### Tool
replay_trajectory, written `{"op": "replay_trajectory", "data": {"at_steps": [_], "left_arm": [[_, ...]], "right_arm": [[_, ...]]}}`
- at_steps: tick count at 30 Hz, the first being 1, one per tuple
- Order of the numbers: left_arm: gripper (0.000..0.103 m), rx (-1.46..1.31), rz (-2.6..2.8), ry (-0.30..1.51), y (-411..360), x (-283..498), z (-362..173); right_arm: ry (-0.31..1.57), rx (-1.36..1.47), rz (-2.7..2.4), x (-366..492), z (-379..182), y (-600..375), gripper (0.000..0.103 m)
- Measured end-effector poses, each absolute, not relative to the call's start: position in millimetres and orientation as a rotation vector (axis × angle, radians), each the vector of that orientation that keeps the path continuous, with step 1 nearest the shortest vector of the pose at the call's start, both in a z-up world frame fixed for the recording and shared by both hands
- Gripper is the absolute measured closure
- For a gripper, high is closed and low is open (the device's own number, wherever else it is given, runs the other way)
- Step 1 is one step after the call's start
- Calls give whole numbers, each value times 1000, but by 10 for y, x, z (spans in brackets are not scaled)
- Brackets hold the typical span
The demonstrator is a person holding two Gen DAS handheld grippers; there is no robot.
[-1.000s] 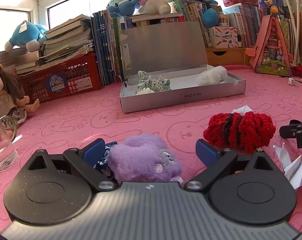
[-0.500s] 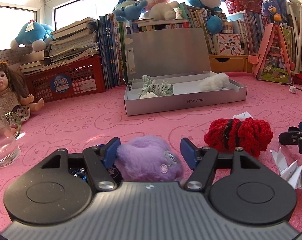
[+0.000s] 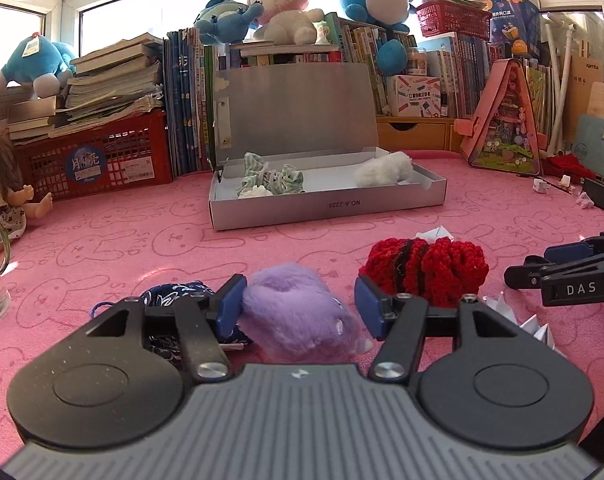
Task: Organize objects
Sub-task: 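Move both grippers back toward the purple plush and red knitted item, then close the left gripper on the purple plush, then carry the purple plush over the box with the left gripper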
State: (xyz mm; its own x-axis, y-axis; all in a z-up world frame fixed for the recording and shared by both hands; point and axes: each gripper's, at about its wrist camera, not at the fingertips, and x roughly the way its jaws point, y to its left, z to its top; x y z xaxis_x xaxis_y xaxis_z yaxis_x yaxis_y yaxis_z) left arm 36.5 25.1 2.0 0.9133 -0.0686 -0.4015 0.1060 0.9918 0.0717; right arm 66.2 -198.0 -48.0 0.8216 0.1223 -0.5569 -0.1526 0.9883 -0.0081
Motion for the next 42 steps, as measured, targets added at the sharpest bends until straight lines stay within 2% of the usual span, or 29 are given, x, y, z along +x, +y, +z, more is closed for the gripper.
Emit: {"op": "replay_trajectory", "data": {"at_steps": [4, 7, 14, 19, 23, 29, 42], "left_arm": [[25, 186, -70, 419, 116, 381, -67], [21, 252, -55, 427, 35, 395, -141], [22, 224, -34, 457, 88, 445, -187], [31, 201, -36, 461, 101, 436, -179], [32, 167, -47, 465, 116, 433, -153], [32, 143, -60, 459, 100, 398, -98], [32, 77, -49, 464, 173, 381, -5]], "right_arm": [[589, -53, 147, 662, -481, -1979, 35], [589, -53, 147, 662, -482, -1978, 34], [588, -55, 147, 659, -479, -1975, 35], [582, -60, 161, 637, -472, -1963, 39], [581, -38, 189, 613, -464, -1991, 47], [581, -17, 167, 603, -442, -2011, 67], [568, -29, 209, 550, -361, -1836, 66]]}}
